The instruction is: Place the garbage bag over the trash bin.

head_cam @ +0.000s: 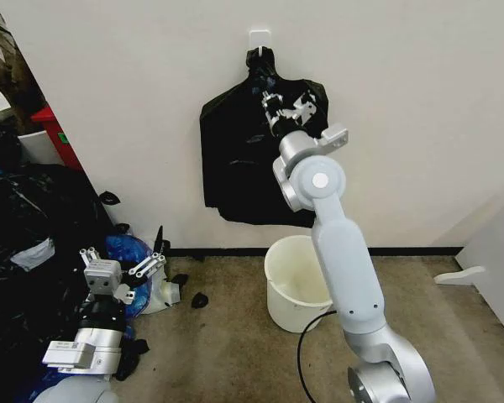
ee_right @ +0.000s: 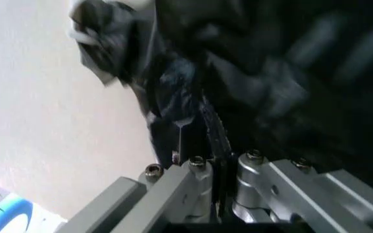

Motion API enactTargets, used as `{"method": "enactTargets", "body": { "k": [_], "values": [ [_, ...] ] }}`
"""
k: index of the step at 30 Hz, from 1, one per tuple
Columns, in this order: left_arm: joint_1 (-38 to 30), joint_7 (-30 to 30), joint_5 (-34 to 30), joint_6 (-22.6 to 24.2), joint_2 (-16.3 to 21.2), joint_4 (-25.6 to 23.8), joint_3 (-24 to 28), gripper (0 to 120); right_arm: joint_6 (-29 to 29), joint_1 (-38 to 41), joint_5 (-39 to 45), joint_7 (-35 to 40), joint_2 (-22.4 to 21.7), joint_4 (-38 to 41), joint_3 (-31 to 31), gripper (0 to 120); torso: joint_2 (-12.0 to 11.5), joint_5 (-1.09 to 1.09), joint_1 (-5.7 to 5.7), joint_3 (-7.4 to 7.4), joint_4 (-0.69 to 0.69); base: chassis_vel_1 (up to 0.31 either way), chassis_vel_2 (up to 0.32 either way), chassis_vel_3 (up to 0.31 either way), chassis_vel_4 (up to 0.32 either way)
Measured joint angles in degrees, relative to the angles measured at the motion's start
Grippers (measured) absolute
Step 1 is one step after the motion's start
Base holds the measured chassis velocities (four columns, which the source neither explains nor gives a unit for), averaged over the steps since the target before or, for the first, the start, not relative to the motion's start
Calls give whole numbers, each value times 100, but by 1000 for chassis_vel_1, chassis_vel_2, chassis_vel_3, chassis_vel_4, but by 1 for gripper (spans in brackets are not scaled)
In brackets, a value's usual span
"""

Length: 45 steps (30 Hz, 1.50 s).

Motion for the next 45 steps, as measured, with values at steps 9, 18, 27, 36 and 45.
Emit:
{"method": "enactTargets", "body": {
  "k": [9, 18, 27, 36, 45],
  "values": [
    [-14, -2, -31, -63, -17, 85, -14, 100, -165, -1742, -661, -540, -252, 879, -133, 0, 0, 1, 0, -1, -2, 0, 0, 0, 0],
    [-30, 10, -70, -135, -21, 177, 6, 100, -194, -3273, -1535, -1250, -196, 1248, -196, 0, 0, -1, -1, -1, 1, 0, 0, 0, 0],
    [-34, 45, -71, -210, -29, 256, 33, 100, -59, -4310, -1963, -1599, -90, 1443, -201, 0, 0, 0, 0, -1, 0, 0, 0, 0, 0],
    [24, 57, -64, -322, -47, 271, 21, 100, 137, -4873, -2087, -1766, -13, 1446, -222, 0, 0, 0, -1, 0, 0, 0, 0, 0, 0],
    [40, 60, -64, -370, -53, 271, 23, 100, 334, -4942, -2203, -1747, -26, 1486, -349, 0, 0, 0, -1, 0, 0, 0, 0, 0, 0]
  ]
}}
